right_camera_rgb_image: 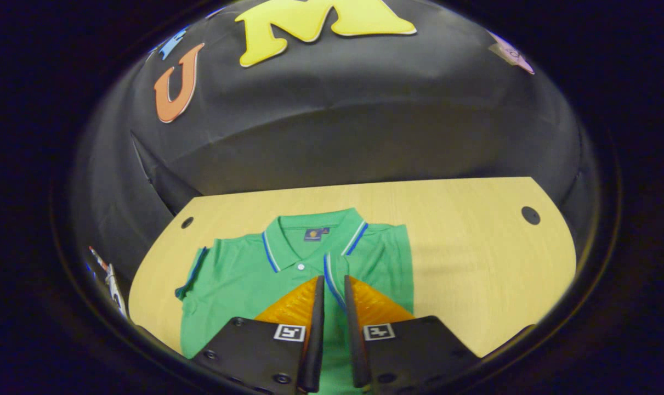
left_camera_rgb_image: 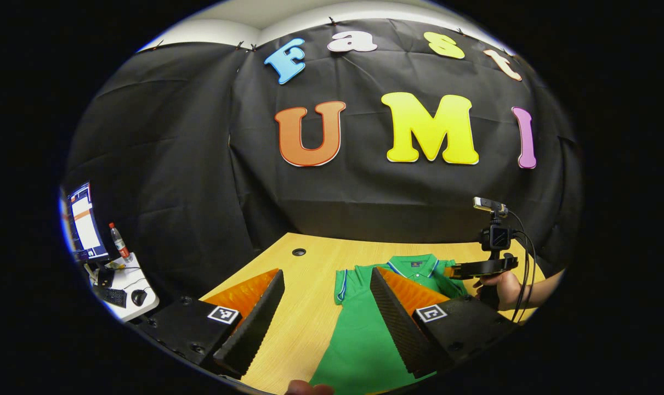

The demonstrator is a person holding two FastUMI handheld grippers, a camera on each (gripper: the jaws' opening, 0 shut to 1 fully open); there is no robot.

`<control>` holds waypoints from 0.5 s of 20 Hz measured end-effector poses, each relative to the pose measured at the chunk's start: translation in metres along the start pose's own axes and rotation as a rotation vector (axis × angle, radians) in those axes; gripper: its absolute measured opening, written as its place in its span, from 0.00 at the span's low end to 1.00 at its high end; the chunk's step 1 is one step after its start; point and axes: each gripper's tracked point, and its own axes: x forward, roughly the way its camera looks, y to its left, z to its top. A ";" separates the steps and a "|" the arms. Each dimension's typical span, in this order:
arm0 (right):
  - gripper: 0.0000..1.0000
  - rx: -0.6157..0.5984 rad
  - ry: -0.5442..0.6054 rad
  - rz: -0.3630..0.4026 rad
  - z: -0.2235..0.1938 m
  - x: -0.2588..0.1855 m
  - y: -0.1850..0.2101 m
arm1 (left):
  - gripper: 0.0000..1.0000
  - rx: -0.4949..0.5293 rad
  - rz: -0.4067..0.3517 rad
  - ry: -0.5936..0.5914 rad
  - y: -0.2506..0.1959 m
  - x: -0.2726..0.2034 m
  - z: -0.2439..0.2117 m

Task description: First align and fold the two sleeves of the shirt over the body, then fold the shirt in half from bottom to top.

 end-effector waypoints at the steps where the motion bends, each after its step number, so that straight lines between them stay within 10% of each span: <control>1: 0.28 -0.004 -0.010 0.008 0.002 -0.004 0.002 | 1.00 0.002 -0.005 0.000 0.002 0.000 -0.001; 3: 0.35 -0.021 -0.039 0.000 0.012 -0.018 0.001 | 1.00 0.000 -0.031 -0.002 -0.002 0.005 0.000; 7: 0.96 -0.035 -0.140 -0.019 0.043 -0.064 -0.007 | 1.00 -0.014 -0.086 0.000 -0.007 0.024 0.001; 10: 0.96 -0.046 -0.181 -0.001 0.052 -0.109 -0.010 | 1.00 -0.019 -0.138 0.035 -0.017 0.057 -0.012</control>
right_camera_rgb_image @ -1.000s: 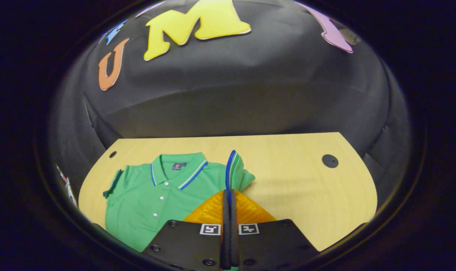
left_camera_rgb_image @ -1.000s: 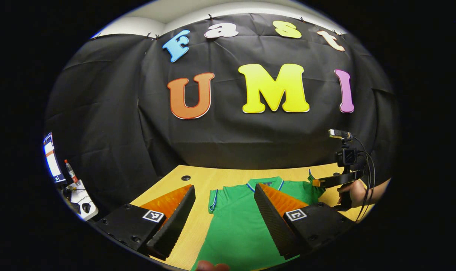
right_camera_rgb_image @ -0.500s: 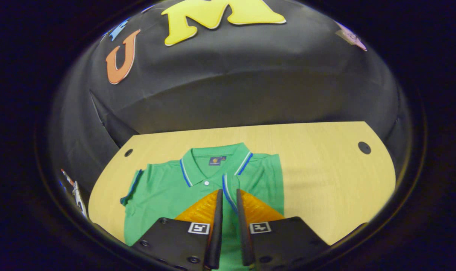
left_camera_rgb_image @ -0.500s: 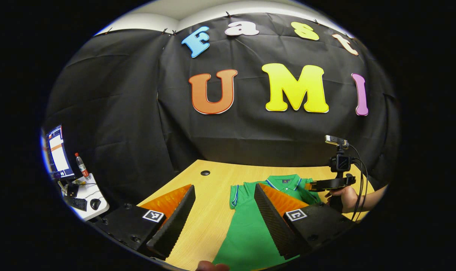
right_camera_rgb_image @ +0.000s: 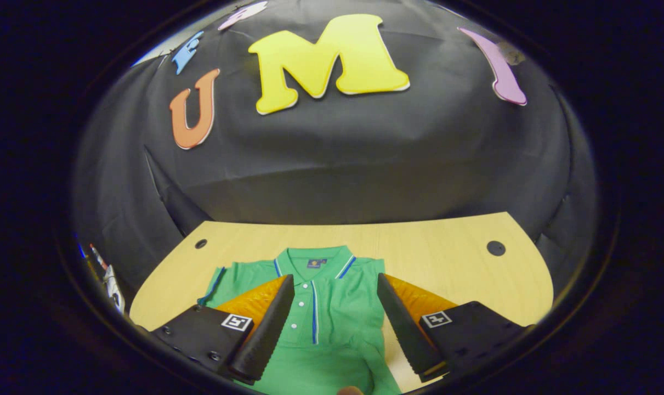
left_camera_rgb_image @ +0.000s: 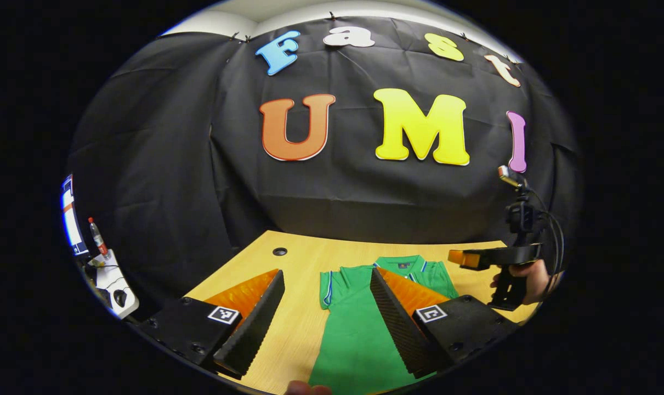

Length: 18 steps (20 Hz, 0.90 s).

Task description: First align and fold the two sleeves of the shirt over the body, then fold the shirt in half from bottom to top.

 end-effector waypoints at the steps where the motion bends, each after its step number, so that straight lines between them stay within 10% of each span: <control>1: 0.96 -0.008 -0.012 0.009 0.004 -0.016 -0.001 | 1.00 0.000 -0.016 0.010 -0.001 0.013 -0.005; 18: 0.97 -0.010 0.029 0.002 -0.028 -0.125 -0.064 | 0.95 0.146 -0.073 0.309 0.005 0.223 -0.158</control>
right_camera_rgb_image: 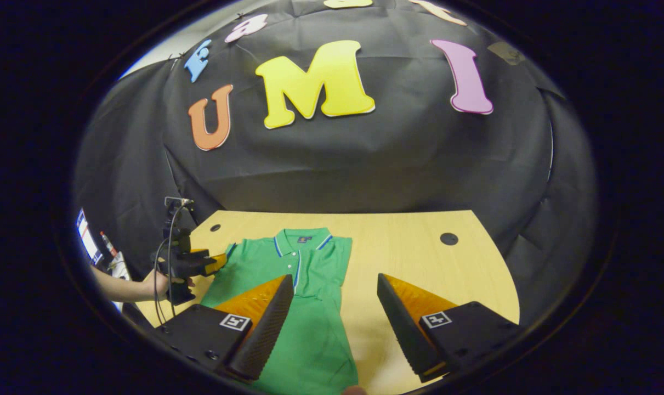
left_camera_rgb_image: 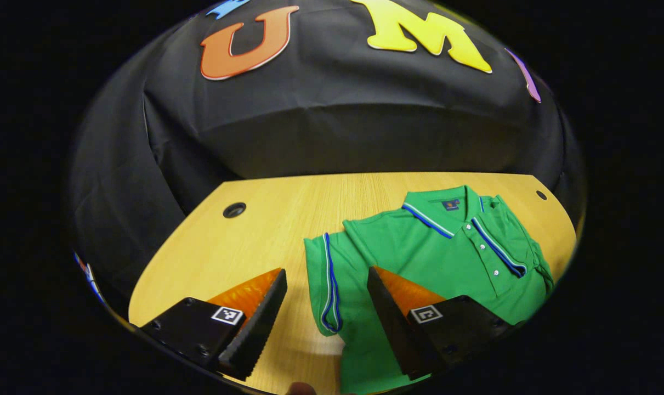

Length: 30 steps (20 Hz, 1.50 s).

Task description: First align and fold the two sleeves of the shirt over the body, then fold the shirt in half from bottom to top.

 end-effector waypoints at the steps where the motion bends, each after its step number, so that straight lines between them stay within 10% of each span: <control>1: 0.97 0.013 0.000 -0.004 0.001 0.003 -0.004 | 0.84 0.014 0.004 0.006 0.004 0.006 -0.003; 9: 0.97 0.052 0.030 -0.007 -0.013 0.011 -0.009 | 0.64 0.048 -0.030 0.057 0.006 0.026 -0.015; 15: 0.97 0.057 0.024 0.000 -0.012 0.015 -0.004 | 0.08 -0.047 -0.089 0.109 0.007 0.025 -0.012; 30: 0.92 0.083 -0.063 -0.032 0.003 -0.028 -0.010 | 0.04 0.016 -0.200 -0.018 -0.078 -0.033 0.074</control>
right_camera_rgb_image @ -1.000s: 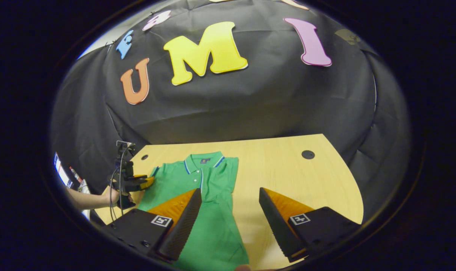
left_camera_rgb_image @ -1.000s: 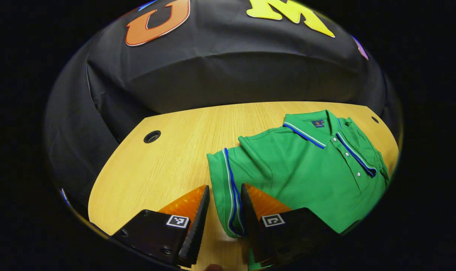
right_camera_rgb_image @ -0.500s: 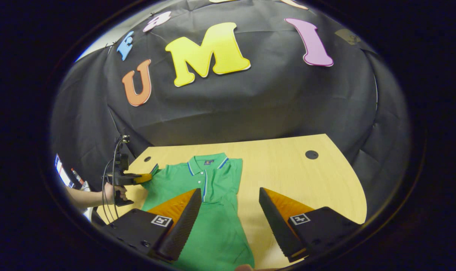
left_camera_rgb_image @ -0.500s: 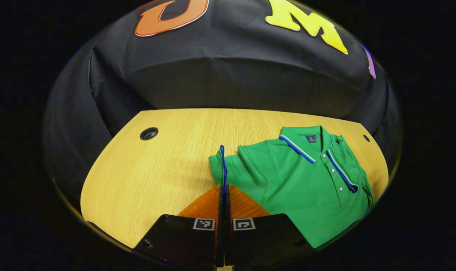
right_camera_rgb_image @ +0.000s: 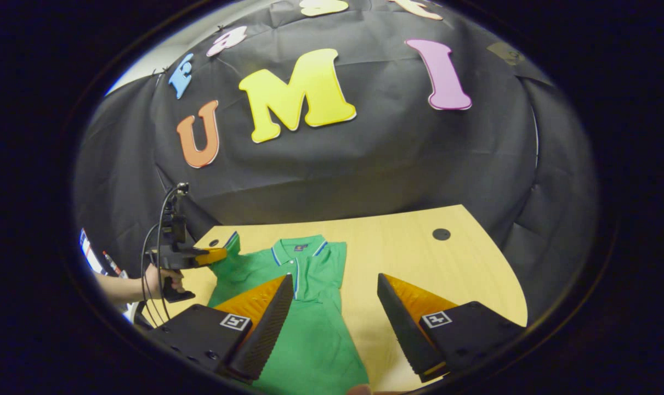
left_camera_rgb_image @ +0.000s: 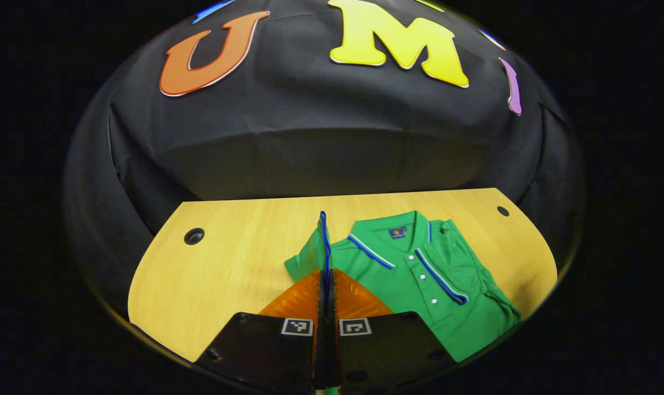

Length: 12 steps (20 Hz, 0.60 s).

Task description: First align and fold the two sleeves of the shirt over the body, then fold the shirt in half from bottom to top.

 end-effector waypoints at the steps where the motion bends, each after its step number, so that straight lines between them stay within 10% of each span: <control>1: 0.92 0.005 -0.008 -0.009 0.000 -0.005 -0.004 | 0.04 0.001 -0.007 0.008 -0.011 0.003 -0.002; 9: 0.97 0.015 -0.004 -0.090 -0.018 -0.036 -0.035 | 0.10 0.048 -0.049 0.020 -0.067 0.009 -0.018; 12: 0.97 -0.013 -0.005 -0.089 -0.022 -0.038 -0.030 | 0.85 0.043 -0.022 -0.021 -0.067 -0.007 -0.008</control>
